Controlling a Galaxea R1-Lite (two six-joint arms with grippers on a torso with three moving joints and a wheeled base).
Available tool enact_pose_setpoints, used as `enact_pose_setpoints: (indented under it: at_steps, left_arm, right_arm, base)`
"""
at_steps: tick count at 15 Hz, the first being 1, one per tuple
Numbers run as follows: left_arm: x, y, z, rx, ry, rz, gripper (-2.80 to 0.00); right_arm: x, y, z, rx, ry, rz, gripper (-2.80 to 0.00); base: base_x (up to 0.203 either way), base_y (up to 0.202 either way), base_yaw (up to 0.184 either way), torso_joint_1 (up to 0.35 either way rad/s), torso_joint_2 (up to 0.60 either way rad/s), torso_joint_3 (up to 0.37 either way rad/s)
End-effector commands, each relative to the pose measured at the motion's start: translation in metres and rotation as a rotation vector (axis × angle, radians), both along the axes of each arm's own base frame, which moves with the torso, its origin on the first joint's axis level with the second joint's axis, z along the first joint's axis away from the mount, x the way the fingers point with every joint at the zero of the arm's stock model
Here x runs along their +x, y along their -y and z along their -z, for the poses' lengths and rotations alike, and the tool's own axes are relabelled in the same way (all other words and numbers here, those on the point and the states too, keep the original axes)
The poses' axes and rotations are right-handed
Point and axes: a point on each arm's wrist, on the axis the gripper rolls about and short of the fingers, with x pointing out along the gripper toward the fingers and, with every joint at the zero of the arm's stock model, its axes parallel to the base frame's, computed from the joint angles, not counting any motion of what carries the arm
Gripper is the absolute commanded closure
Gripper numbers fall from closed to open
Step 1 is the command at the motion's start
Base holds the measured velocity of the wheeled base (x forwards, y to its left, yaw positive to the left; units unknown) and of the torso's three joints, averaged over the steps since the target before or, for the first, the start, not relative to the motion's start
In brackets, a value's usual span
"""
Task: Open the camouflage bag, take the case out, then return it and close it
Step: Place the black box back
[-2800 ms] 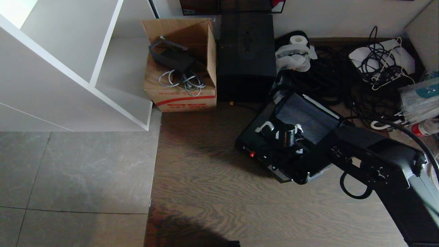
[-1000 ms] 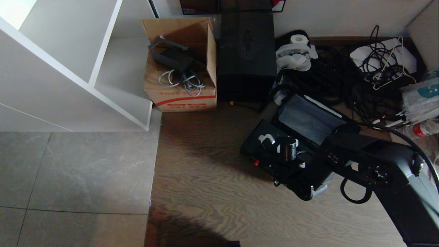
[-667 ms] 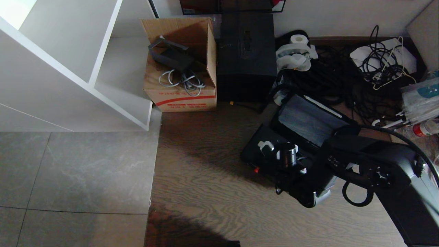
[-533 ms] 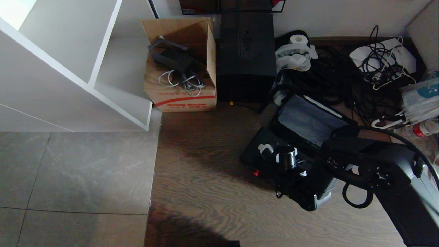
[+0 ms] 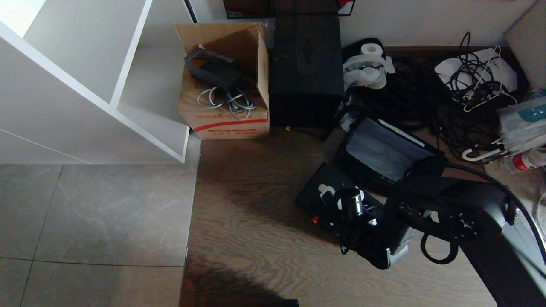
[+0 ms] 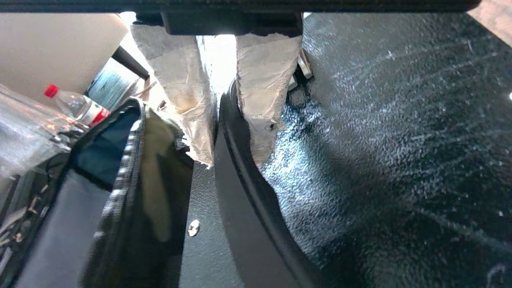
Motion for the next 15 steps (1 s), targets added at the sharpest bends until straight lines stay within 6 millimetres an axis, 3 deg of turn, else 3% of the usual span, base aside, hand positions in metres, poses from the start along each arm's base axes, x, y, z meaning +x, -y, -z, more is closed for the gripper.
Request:
enact_pose_setpoints:
  at_steps: [1, 2, 9, 15]
  left_arm:
    - [0.000, 0.000, 0.000, 0.000, 0.000, 0.000, 0.00]
    - [0.000, 0.000, 0.000, 0.000, 0.000, 0.000, 0.00]
    - [0.000, 0.000, 0.000, 0.000, 0.000, -0.001, 0.00]
    - [0.000, 0.000, 0.000, 0.000, 0.000, 0.000, 0.00]
  right_arm:
    - [0.000, 0.000, 0.008, -0.017, -0.019, 0.002, 0.00]
    - [0.000, 0.000, 0.009, -0.022, -0.031, 0.002, -2.80]
    - [0.003, -0.014, 0.005, 0.005, 0.021, 0.017, -2.80]
    - [0.013, -0.020, -0.011, 0.034, 0.080, 0.015, -2.80]
  base:
    - [0.000, 0.000, 0.000, 0.000, 0.00, 0.000]
    - [0.000, 0.000, 0.000, 0.000, 0.00, 0.000]
    - [0.000, 0.000, 0.000, 0.000, 0.00, 0.000]
    - [0.000, 0.000, 0.000, 0.000, 0.00, 0.000]
